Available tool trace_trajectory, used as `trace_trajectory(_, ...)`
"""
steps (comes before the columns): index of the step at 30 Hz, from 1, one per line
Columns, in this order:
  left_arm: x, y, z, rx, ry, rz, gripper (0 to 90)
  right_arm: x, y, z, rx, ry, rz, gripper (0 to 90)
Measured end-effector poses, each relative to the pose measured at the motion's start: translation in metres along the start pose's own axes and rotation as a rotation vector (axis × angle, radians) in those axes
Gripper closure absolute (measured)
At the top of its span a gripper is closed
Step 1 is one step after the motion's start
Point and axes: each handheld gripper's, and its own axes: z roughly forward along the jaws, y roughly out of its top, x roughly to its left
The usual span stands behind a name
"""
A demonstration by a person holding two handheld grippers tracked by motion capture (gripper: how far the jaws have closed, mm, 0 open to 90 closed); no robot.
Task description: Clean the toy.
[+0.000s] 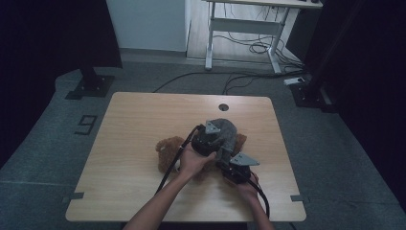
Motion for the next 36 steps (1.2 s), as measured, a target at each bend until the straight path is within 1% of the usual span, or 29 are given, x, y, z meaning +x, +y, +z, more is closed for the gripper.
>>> trace_trajectory(1,0.000,0.000,0.000,0.000,0.000,0.000,78.7,0.000,0.000,0.000,0.000,0.000,0.000,70.2)
trace_trajectory(2,0.004,-0.009,0.005,0.015,0.016,-0.001,78.8,0.000,0.000,0.000,0.001,0.000,0.002,70.2)
trace_trajectory(3,0.004,-0.009,0.005,0.015,0.016,-0.001,78.9,0.000,0.000,0.000,0.001,0.000,0.002,70.2)
trace_trajectory(4,0.010,-0.013,0.004,0.000,-0.004,-0.037,79.0,0.000,0.000,0.000,0.003,-0.001,-0.002,70.2)
trace_trajectory(7,0.013,-0.015,0.000,0.000,0.001,-0.036,79.0,0.000,0.000,0.000,0.002,-0.002,-0.004,70.2)
trace_trajectory(9,0.015,-0.016,-0.007,0.001,0.018,-0.021,79.0,0.001,0.000,0.000,0.002,-0.002,-0.004,70.2)
trace_trajectory(10,0.019,-0.019,-0.013,0.000,0.034,-0.013,79.0,0.001,0.000,0.000,0.001,-0.004,-0.005,70.2)
trace_trajectory(11,0.019,-0.019,-0.013,0.000,0.034,-0.013,79.0,0.001,0.000,0.000,0.001,-0.004,-0.005,70.2)
trace_trajectory(13,0.024,-0.023,-0.020,0.003,0.064,-0.006,79.0,0.001,0.000,0.000,0.001,-0.003,-0.003,70.2)
trace_trajectory(14,0.029,-0.027,-0.025,0.007,0.087,-0.005,79.0,0.000,0.000,0.000,0.001,-0.003,-0.002,70.2)
trace_trajectory(17,0.042,-0.036,-0.036,0.011,0.117,-0.023,79.0,0.000,0.000,0.000,0.000,-0.003,-0.001,70.2)
trace_trajectory(18,0.049,-0.042,-0.041,0.007,0.122,-0.041,79.0,0.000,0.000,0.000,0.000,-0.003,-0.003,70.2)
trace_trajectory(19,0.052,-0.046,-0.044,0.003,0.121,-0.052,79.0,0.000,0.000,0.000,0.000,-0.003,-0.003,70.2)
trace_trajectory(20,0.059,-0.054,-0.052,-0.009,0.124,-0.061,79.0,0.000,0.000,0.000,-0.001,-0.002,-0.004,70.2)
trace_trajectory(21,0.059,-0.054,-0.052,-0.009,0.124,-0.061,78.9,0.000,0.000,0.000,-0.001,-0.002,-0.004,70.2)
trace_trajectory(22,0.064,-0.062,-0.063,-0.021,0.128,-0.063,79.0,0.000,0.000,0.000,-0.002,-0.002,-0.004,70.2)
trace_trajectory(23,0.064,-0.062,-0.063,-0.021,0.128,-0.063,78.9,0.000,0.000,0.000,-0.002,-0.003,-0.002,70.2)
trace_trajectory(24,0.067,-0.065,-0.072,-0.032,0.138,-0.060,78.9,0.000,0.000,0.000,-0.001,-0.005,-0.005,70.2)
trace_trajectory(25,0.067,-0.065,-0.072,-0.032,0.138,-0.060,78.9,0.000,0.000,0.000,-0.001,-0.005,-0.005,70.2)
trace_trajectory(26,0.070,-0.068,-0.080,-0.042,0.153,-0.063,78.9,0.001,0.000,0.000,-0.001,-0.007,-0.006,70.2)
trace_trajectory(27,0.070,-0.068,-0.080,-0.042,0.153,-0.063,78.9,0.001,0.000,0.000,-0.001,-0.007,-0.006,70.2)
trace_trajectory(29,0.076,-0.071,-0.090,-0.054,0.176,-0.070,78.8,0.001,0.000,0.000,-0.001,-0.007,-0.007,70.2)
trace_trajectory(31,0.084,-0.076,-0.099,-0.063,0.194,-0.084,78.8,0.001,0.000,0.000,-0.001,-0.007,-0.006,70.2)
trace_trajectory(33,0.093,-0.083,-0.106,-0.068,0.210,-0.108,78.8,0.001,0.000,0.000,-0.001,-0.007,-0.005,70.2)
trace_trajectory(34,0.102,-0.090,-0.112,-0.071,0.225,-0.137,78.8,0.000,0.000,0.000,-0.001,-0.006,-0.005,70.2)
trace_trajectory(35,0.102,-0.090,-0.112,-0.071,0.225,-0.137,78.8,0.000,0.000,0.000,-0.001,-0.006,-0.005,70.2)
trace_trajectory(36,0.110,-0.098,-0.116,-0.063,0.246,-0.154,78.8,0.000,0.000,0.000,-0.001,-0.007,-0.005,70.2)
